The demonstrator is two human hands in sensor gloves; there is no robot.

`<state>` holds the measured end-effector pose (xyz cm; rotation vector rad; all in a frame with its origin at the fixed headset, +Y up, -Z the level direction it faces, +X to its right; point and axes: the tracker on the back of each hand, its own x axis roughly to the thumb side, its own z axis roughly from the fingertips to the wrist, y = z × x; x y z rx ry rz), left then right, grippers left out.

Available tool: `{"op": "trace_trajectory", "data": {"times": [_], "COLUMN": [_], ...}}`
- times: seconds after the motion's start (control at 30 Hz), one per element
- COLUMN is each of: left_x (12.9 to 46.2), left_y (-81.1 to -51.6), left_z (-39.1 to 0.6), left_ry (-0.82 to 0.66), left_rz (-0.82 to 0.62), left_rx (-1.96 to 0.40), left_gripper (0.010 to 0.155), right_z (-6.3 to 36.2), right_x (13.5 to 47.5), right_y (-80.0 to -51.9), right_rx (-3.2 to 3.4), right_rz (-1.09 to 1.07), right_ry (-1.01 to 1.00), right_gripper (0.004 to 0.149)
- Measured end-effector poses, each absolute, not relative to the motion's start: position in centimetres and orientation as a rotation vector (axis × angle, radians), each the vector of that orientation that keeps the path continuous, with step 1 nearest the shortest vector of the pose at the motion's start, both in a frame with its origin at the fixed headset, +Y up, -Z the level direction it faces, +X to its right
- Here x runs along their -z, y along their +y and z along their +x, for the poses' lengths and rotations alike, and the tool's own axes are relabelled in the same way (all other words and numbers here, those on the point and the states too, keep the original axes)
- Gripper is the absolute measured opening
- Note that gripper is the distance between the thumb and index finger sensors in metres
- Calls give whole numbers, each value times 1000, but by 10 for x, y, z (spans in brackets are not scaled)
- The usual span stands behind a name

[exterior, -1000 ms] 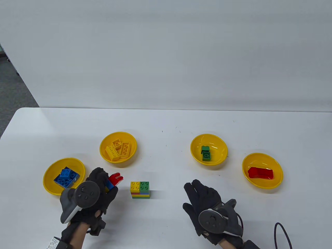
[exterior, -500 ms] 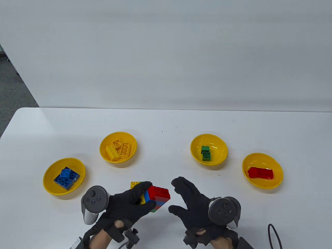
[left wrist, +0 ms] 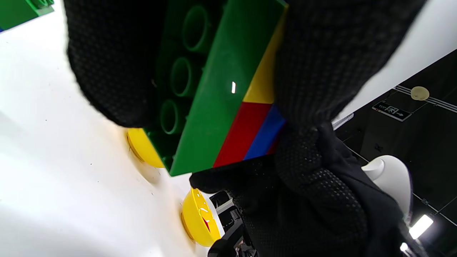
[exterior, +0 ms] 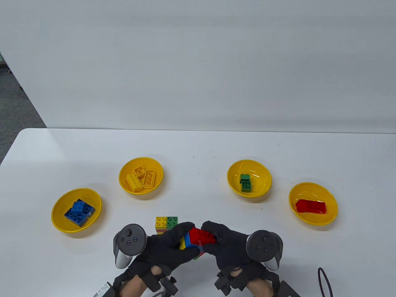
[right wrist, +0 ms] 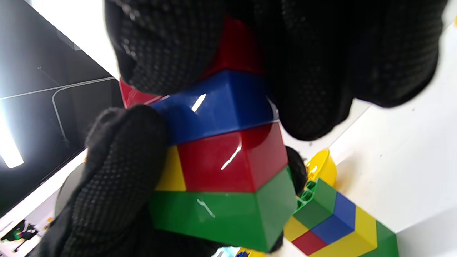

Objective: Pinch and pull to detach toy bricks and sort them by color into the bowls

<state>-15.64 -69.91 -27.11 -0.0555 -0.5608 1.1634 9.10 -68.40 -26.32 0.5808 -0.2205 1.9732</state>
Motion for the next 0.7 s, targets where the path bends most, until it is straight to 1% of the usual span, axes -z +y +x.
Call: {"op": "trace_trajectory", "data": {"times": [0.1,0.27,0.37,0.4,0.43,0.53,0.6,0.7], "left_x": [270,271,272,273,271,271,271,272], "left_y": [-697,-698,-698,-697,-696,-694,-697,-698], "left_z": [-157,-157,-156,-156,-157,-156,-158,-167], "left_ry": [-571,-593,-603,-658,-664,-644,-615,-579], "left_rz": [-49,-102,-130,-141,-175,-148,-149,-126], "left_rx": [-1169,-1227,-1236,-1240,-1258,-1239,-1254,-1287], "left_gripper": [69,67,67,67,67,67,67,67], "right_z": [92,91,93,99,101,107,111,136], "right_x": [263,260,262,265,268,272,273,277], "right_y": [-682,-677,-678,-682,-684,-691,-691,-675], "right_rx": [-1957,-1984,-1959,-1916,-1830,-1727,-1708,-1691], "right_rz": [561,542,506,474,440,412,395,355], "right_ry": [-214,-210,-145,-107,-36,30,12,-98], "right_gripper": [61,60,60,60,60,60,60,60]}}
